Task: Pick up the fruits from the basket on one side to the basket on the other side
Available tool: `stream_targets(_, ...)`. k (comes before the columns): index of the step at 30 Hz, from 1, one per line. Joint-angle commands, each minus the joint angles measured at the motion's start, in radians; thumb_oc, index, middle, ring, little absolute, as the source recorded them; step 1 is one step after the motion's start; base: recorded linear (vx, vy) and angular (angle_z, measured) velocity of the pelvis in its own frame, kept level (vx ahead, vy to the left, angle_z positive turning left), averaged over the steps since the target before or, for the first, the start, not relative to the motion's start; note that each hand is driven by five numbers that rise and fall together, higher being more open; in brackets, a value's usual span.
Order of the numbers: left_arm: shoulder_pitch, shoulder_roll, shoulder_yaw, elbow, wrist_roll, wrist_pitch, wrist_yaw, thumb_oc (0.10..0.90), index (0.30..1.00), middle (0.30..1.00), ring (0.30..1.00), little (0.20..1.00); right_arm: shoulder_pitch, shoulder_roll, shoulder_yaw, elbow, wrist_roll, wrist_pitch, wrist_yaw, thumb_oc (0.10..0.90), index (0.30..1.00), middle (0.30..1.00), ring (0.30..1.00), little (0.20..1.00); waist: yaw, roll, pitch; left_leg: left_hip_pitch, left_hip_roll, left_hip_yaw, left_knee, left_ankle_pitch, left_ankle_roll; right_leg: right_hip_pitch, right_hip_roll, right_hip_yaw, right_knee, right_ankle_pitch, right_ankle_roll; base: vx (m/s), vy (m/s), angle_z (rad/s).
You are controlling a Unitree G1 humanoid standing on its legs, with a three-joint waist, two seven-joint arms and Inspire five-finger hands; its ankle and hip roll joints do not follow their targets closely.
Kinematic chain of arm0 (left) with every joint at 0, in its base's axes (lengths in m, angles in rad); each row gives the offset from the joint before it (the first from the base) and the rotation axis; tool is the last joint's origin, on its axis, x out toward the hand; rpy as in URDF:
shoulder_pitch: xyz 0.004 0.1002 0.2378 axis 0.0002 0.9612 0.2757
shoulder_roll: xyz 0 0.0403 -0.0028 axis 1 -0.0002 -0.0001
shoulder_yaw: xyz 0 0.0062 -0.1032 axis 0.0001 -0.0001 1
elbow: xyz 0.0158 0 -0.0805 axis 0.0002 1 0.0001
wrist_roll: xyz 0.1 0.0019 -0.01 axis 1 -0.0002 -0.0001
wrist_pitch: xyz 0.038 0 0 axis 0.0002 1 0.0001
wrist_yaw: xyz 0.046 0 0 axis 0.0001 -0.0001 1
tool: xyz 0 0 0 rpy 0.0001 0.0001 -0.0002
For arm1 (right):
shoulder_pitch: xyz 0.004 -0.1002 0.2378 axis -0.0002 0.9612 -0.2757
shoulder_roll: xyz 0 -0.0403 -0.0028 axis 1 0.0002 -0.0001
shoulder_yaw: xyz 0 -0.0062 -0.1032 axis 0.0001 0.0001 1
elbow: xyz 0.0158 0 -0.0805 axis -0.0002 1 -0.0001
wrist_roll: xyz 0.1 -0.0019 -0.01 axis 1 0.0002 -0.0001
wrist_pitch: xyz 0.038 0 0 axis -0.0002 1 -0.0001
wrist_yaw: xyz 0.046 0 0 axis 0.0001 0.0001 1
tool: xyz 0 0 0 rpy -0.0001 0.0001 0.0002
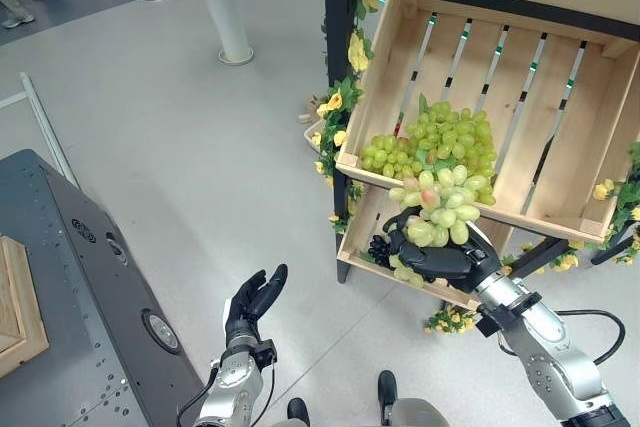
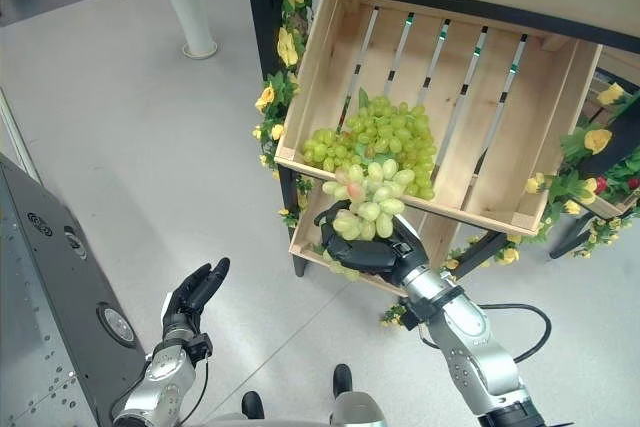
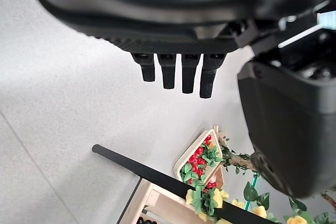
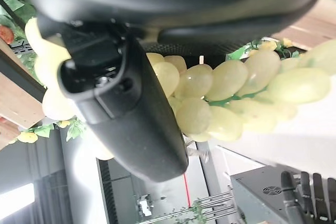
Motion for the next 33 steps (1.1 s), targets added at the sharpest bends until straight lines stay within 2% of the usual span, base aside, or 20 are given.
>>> stream_targets(1,-0.067,0.041,-0.009,0.033,0.036,-0.115,-0.027,0.800,0.900,0.900,0.900,0.900,-0.208,0.003,-0.199,-0.181,0.153,-0.122,0.004,0.400,0.300,0.300,0.300,0.300,-0.002,-0.027,-0.085,0.033,-0.071,-0.012,0.010,-0.168,0.059,0.053,0.015,0.036,0.004,-0.090,0.004,0.00,0.000,0.00)
stream_targets(8,-0.088,0.045,-0.025,0.079,0.037,-0.120,-0.050,0.800,0.900,0.900,0.900,0.900,-0.303,-0.042,-0.245,-0.163,0.213,-0.057,-0.036,0.400,0.300,0.300,0.300,0.300,-0.001,-0.038,-0.103,0.038,-0.066,-0.018,0.010,-0.172,0.053,0.061,0.019,0.038,0.004,-0.093,0.003,0.04,0.016,-0.01)
stream_targets(11,-0.093,0.048,-0.030,0.090,0.036,-0.121,-0.058,0.800,0.900,0.900,0.900,0.900,-0.334,-0.065,-0.267,-0.139,0.185,-0.053,-0.087,0.400,0.300,0.300,0.300,0.300,0.000,-0.045,-0.113,0.038,-0.065,-0.020,0.010,-0.173,0.050,0.062,0.020,0.041,0.004,-0.093,0.003,0.04,-0.002,-0.04)
stream_targets(17,-0.097,0.050,-0.044,0.067,0.021,-0.156,-0.110,0.800,0.900,0.900,0.900,0.900,-0.381,-0.096,-0.285,-0.041,0.250,0.024,-0.141,0.400,0.300,0.300,0.300,0.300,0.009,-0.058,-0.122,0.040,-0.063,-0.026,0.010,-0.176,0.047,0.066,0.022,0.038,0.004,-0.095,0.001,0.02,-0.009,0.00)
stream_targets(23,-0.080,0.074,-0.081,-0.003,0.035,-0.189,-0.136,0.800,0.900,0.900,0.900,0.900,-0.446,-0.148,-0.287,0.151,0.265,0.040,-0.218,0.400,0.300,0.300,0.300,0.300,0.030,-0.069,-0.131,0.041,-0.060,-0.041,0.010,-0.176,0.044,0.073,0.025,0.026,0.004,-0.097,-0.003,0.00,0.000,0.00)
stream_targets(30,-0.079,0.117,-0.115,-0.050,0.049,-0.235,-0.173,0.800,0.900,0.900,0.900,0.900,-0.542,-0.260,-0.292,0.429,0.339,0.116,-0.239,0.400,0.300,0.300,0.300,0.300,0.055,-0.074,-0.138,0.038,-0.057,-0.060,0.010,-0.176,0.039,0.078,0.028,0.010,0.004,-0.100,-0.009,0.00,-0.006,0.01)
stream_targets(33,-0.079,0.129,-0.122,-0.068,0.056,-0.226,-0.182,0.800,0.900,0.900,0.900,0.900,-0.571,-0.285,-0.283,0.509,0.346,0.147,-0.235,0.400,0.300,0.300,0.300,0.300,0.064,-0.073,-0.138,0.037,-0.057,-0.068,0.010,-0.174,0.037,0.079,0.029,0.006,0.004,-0.100,-0.012,0.00,0.000,0.00)
